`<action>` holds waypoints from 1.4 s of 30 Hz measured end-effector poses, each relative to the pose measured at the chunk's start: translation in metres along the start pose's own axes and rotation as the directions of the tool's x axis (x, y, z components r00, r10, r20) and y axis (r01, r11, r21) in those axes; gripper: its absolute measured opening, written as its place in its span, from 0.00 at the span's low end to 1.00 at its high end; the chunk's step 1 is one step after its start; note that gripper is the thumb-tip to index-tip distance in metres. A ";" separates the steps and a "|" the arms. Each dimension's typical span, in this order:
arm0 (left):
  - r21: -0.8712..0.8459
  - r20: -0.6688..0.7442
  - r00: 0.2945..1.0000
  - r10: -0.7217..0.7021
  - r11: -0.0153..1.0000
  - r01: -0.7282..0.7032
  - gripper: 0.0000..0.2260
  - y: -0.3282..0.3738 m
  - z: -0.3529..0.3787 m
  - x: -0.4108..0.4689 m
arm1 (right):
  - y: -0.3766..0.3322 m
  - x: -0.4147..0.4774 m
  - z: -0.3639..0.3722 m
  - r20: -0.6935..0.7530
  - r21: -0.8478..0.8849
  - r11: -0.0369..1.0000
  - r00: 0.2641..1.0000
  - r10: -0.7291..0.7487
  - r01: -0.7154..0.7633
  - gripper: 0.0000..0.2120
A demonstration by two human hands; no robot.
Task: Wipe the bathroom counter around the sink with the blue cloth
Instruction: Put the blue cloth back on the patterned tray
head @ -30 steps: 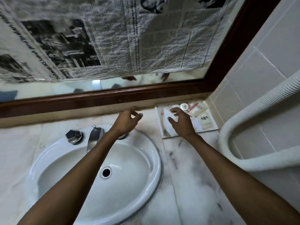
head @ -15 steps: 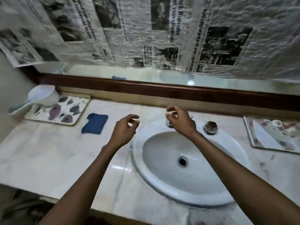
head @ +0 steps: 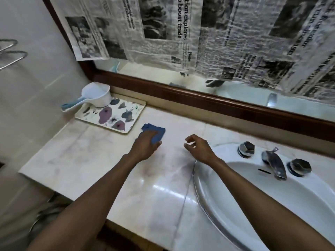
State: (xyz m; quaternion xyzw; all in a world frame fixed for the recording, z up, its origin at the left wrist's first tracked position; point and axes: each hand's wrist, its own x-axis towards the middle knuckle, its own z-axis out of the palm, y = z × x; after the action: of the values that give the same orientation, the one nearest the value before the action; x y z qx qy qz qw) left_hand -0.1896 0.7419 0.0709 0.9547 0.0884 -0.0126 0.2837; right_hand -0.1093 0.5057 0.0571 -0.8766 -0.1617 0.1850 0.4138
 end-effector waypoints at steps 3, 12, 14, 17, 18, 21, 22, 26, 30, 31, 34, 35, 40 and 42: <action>0.154 0.114 0.991 0.070 0.984 -0.088 0.21 -0.020 0.003 0.037 | 0.010 0.029 0.016 0.017 -0.019 1.000 1.000 0.025 -0.025 0.13; 0.398 0.356 0.924 0.136 0.873 -0.282 0.30 -0.073 0.029 0.136 | 0.033 0.091 0.042 0.028 -0.105 0.992 0.997 0.076 -0.073 0.13; 0.368 0.367 0.915 0.169 0.877 -0.310 0.29 -0.080 0.031 0.144 | 0.032 0.095 0.046 -0.011 -0.103 0.991 0.997 0.082 -0.083 0.14; 0.372 0.360 0.910 0.206 0.863 -0.343 0.28 -0.087 0.033 0.153 | 0.030 0.101 0.051 -0.035 -0.137 0.989 0.998 0.056 -0.061 0.15; 0.359 0.361 0.909 0.206 0.869 -0.339 0.27 -0.088 0.033 0.156 | 0.029 0.104 0.052 -0.044 -0.158 0.986 0.998 0.048 -0.055 0.15; 0.265 0.320 0.931 0.176 0.927 -0.266 0.20 -0.093 0.032 0.158 | 0.026 0.108 0.059 -0.083 -0.190 0.980 0.995 0.049 -0.064 0.15; 0.216 0.294 0.941 0.169 0.947 -0.238 0.18 -0.095 0.031 0.157 | 0.024 0.109 0.062 -0.098 -0.189 0.980 0.994 0.046 -0.064 0.15; -0.045 0.164 0.979 0.120 0.992 -0.114 0.12 -0.109 0.022 0.147 | 0.016 0.113 0.078 -0.152 -0.198 0.979 0.988 0.021 -0.051 0.15; -0.237 0.057 0.998 0.006 0.971 0.008 0.15 -0.127 -0.002 0.139 | 0.003 0.119 0.098 -0.223 -0.171 0.984 0.975 0.017 -0.056 0.17; -0.298 0.020 1.000 -0.016 0.954 0.021 0.15 -0.133 -0.009 0.138 | 0.000 0.122 0.105 -0.228 -0.173 0.983 0.974 0.019 -0.060 0.18; -0.435 -0.107 0.985 -0.139 0.897 0.079 0.15 -0.153 -0.033 0.140 | -0.011 0.131 0.127 -0.217 -0.216 0.973 0.976 0.037 -0.085 0.23; -0.477 -0.128 0.973 -0.192 0.872 0.110 0.16 -0.162 -0.041 0.142 | -0.015 0.134 0.136 -0.208 -0.239 0.967 0.977 0.038 -0.089 0.24; -0.633 -0.129 0.916 -0.380 0.743 0.219 0.16 -0.207 -0.067 0.158 | -0.026 0.144 0.175 -0.152 -0.427 0.896 0.986 0.067 -0.126 0.29; -0.618 -0.123 0.913 -0.388 0.750 0.236 0.16 -0.224 -0.070 0.167 | -0.025 0.145 0.184 -0.171 -0.480 0.865 0.983 0.071 -0.146 0.29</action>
State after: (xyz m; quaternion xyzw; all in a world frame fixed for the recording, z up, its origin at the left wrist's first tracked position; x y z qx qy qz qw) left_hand -0.0667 0.9914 -0.0038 0.7837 0.2813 0.0852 0.5472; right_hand -0.0696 0.7065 -0.0592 -0.9718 -0.1225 0.0955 0.1776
